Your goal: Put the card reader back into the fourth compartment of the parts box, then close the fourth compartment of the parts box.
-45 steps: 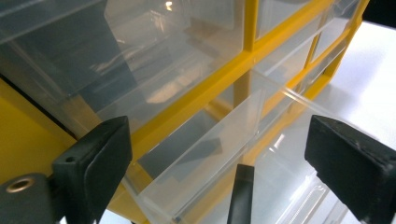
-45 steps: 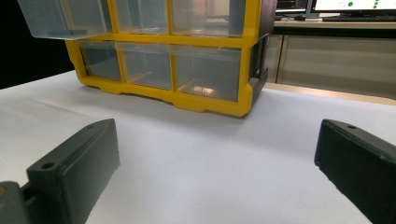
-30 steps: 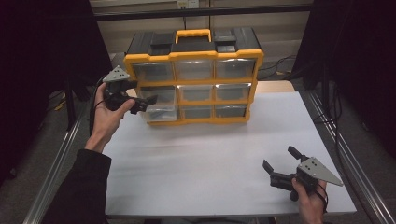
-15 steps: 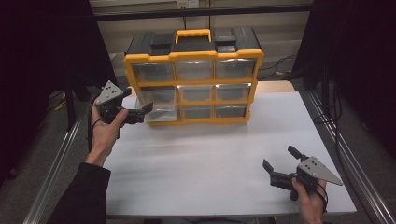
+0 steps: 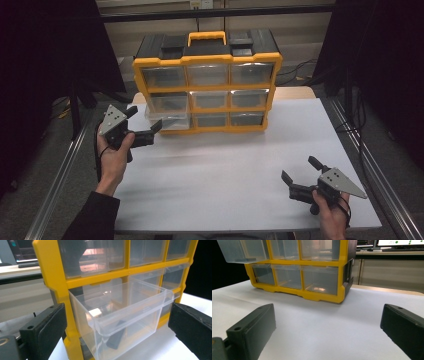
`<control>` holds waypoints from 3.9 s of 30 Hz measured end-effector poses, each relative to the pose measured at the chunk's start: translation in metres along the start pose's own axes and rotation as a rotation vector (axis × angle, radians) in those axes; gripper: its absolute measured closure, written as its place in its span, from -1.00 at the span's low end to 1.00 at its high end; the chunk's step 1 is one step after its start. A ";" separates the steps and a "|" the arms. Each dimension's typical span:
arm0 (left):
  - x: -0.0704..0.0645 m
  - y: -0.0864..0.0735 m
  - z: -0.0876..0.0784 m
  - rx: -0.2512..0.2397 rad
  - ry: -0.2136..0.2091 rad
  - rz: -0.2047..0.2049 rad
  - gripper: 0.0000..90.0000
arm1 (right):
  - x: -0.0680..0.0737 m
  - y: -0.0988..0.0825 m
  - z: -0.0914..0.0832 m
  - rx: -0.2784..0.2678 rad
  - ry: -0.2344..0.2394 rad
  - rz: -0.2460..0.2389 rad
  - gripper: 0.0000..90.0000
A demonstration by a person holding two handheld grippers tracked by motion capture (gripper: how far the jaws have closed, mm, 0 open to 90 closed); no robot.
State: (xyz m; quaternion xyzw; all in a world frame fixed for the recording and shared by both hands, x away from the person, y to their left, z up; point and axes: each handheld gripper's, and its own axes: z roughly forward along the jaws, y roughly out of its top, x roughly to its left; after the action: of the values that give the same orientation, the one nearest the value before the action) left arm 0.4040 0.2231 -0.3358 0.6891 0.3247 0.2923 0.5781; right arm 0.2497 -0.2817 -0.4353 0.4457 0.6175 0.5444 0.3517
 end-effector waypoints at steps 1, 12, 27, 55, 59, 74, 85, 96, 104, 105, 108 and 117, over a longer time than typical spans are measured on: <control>-0.001 -0.001 -0.002 -0.007 0.001 -0.001 -0.95 | 0.000 0.000 0.000 0.000 -0.001 0.001 -1.00; -0.011 -0.040 -0.013 0.029 0.026 -0.024 -0.94 | -0.001 0.000 0.000 -0.001 -0.006 0.001 -1.00; -0.026 -0.072 -0.031 0.012 0.063 -0.097 -0.97 | 0.001 0.001 0.001 0.000 -0.007 -0.011 -1.00; -0.043 -0.100 -0.068 0.031 0.069 -0.145 -0.97 | 0.002 0.001 0.000 -0.008 -0.001 -0.004 -1.00; -0.045 -0.103 -0.073 0.056 0.057 -0.130 -0.97 | 0.002 0.001 -0.001 -0.009 -0.001 -0.006 -1.00; -0.045 -0.105 -0.073 0.059 0.041 -0.147 -0.97 | 0.003 0.001 0.001 -0.006 0.004 -0.003 -1.00; -0.049 -0.097 -0.071 0.043 0.032 -0.166 -0.96 | 0.002 0.001 0.004 -0.004 0.016 0.003 -1.00; -0.060 -0.087 -0.060 0.054 -0.036 -0.118 -0.94 | 0.003 0.001 0.003 -0.005 0.020 -0.004 -1.00; -0.060 -0.081 -0.050 0.071 -0.106 -0.081 -0.89 | 0.003 0.001 0.003 -0.006 0.022 -0.001 -1.00; -0.061 -0.080 -0.049 0.070 -0.111 -0.089 -0.89 | 0.003 0.001 0.003 -0.005 0.022 -0.002 -1.00; -0.063 -0.077 -0.044 0.070 -0.133 -0.084 -0.89 | 0.003 0.001 0.004 -0.003 0.022 0.001 -1.00; -0.070 -0.073 -0.031 0.097 -0.202 -0.050 -0.91 | 0.003 0.001 0.005 -0.004 0.026 -0.005 -1.00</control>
State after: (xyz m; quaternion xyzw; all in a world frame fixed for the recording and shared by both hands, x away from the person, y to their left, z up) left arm 0.3281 0.1957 -0.4053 0.7340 0.2955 0.1907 0.5810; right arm 0.2532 -0.2766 -0.4348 0.4364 0.6220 0.5505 0.3458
